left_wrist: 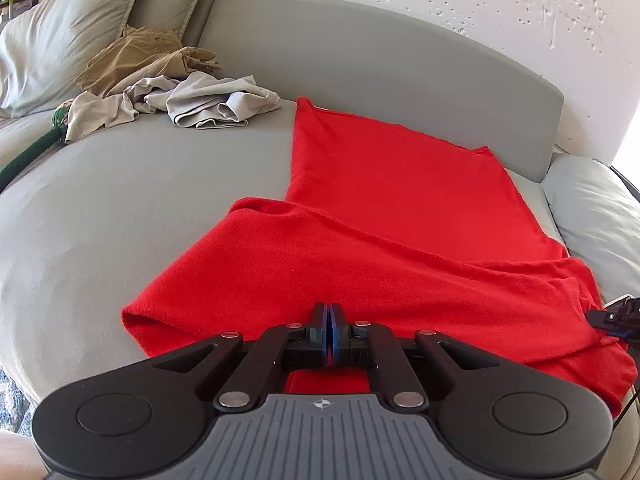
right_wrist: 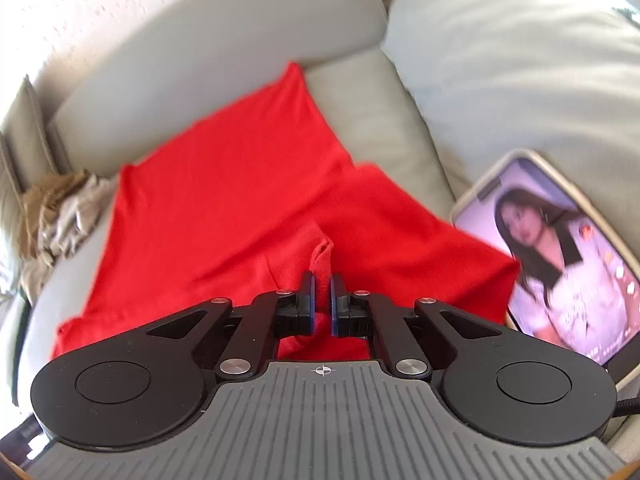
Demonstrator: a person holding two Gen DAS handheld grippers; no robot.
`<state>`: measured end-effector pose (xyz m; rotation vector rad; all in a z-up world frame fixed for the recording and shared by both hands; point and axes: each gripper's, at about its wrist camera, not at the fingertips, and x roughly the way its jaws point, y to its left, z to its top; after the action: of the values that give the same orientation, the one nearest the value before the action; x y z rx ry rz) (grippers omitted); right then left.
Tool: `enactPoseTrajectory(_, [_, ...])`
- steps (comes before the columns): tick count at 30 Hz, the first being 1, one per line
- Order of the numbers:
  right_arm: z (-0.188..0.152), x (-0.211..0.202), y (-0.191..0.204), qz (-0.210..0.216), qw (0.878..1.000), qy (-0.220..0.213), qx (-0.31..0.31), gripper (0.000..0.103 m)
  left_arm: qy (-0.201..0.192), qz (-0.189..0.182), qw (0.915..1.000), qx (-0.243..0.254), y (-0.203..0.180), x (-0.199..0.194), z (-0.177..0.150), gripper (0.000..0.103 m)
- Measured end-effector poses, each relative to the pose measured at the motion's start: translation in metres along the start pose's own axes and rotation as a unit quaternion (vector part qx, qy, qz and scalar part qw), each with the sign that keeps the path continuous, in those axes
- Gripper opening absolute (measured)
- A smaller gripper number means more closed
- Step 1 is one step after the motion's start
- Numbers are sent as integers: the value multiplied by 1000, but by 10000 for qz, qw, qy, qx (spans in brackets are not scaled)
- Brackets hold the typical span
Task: Fold clothes
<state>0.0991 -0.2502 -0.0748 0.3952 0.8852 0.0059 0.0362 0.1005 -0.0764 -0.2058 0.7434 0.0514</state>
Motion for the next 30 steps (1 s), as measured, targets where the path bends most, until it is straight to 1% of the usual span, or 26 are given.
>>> enactPoseTrajectory(2, [-10,3,4,-39,9995,-85,-288,7,-21,18,10000,-12,0,-2,-1,8])
enactPoseTrajectory(5, [-13,3,13,-128,9979,-155,-622,7,-194,-125,9991,-350,9,-15,0,15])
enactPoseTrajectory(6, [-12,3,12,-116,9978,-141,-633,8,-323,-174,9980,-520,14,-21,0,23])
enactPoseTrajectory(7, [-12,3,12,-100,9978,-128,-646,8,-554,-151,9955,-752,22,-30,2,40])
enactPoseTrajectory(8, [-11,2,11,-68,9977,-118,-662,8,-818,-52,9916,-1002,33,-39,5,45])
enactPoseTrajectory(9, [-11,2,9,-37,9977,-108,-673,9,-955,58,9876,-1246,45,-43,7,49])
enactPoseTrajectory(11, [-11,3,7,9,9978,-91,-651,9,-911,303,9804,-1719,70,-42,11,52])
enactPoseTrajectory(12, [-11,3,7,12,9980,-75,-631,9,-774,346,9769,-1960,83,-38,13,54])
enactPoseTrajectory(14, [-10,3,7,17,9982,-46,-598,9,-226,187,9698,-2420,108,-21,11,53])
enactPoseTrajectory(15, [-10,3,7,8,9981,-38,-610,9,-82,19,9674,-2530,115,-14,10,50])
enactPoseTrajectory(16, [-11,3,8,1,9981,-31,-620,9,-74,-154,9687,-2477,117,-11,9,47])
enactPoseTrajectory(17, [-11,4,8,-4,9981,-23,-621,9,-13,-330,9720,-2327,114,-8,10,44])
enactPoseTrajectory(18, [-10,4,8,-6,9981,-11,-613,9,104,-523,9747,-2171,111,-5,12,29])
enactPoseTrajectory(19, [-10,5,8,-7,9982,3,-600,9,220,-714,9767,-2014,108,-2,14,2])
enactPoseTrajectory(20, [-9,5,9,-7,9984,20,-568,9,249,-780,9793,-1851,103,-4,15,0])
enactPoseTrajectory(21, [-8,6,8,-4,9986,41,-530,9,169,-692,9832,-1681,97,-14,16,0])
enactPoseTrajectory(22, [-7,7,7,2,9987,67,-501,9,185,-569,9856,-1579,91,-22,16,1])
enactPoseTrajectory(24, [-6,7,7,16,9987,101,-502,9,453,-241,9868,-1538,83,-34,13,1])
enactPoseTrajectory(26, [-6,7,7,23,9985,123,-525,9,707,-30,9866,-1470,81,-36,9,4])
enactPoseTrajectory(27, [-6,8,7,23,9985,132,-539,9,732,33,9865,-1466,84,-33,9,9])
enactPoseTrajectory(28, [-5,8,7,18,9985,143,-533,9,732,65,9856,-1523,89,-32,11,18])
enactPoseTrajectory(29, [-5,8,7,14,9985,155,-528,9,699,65,9835,-1668,94,-31,15,23])
enactPoseTrajectory(30, [-4,9,7,9,9985,165,-529,9,638,49,9817,-1796,99,-32,19,43])
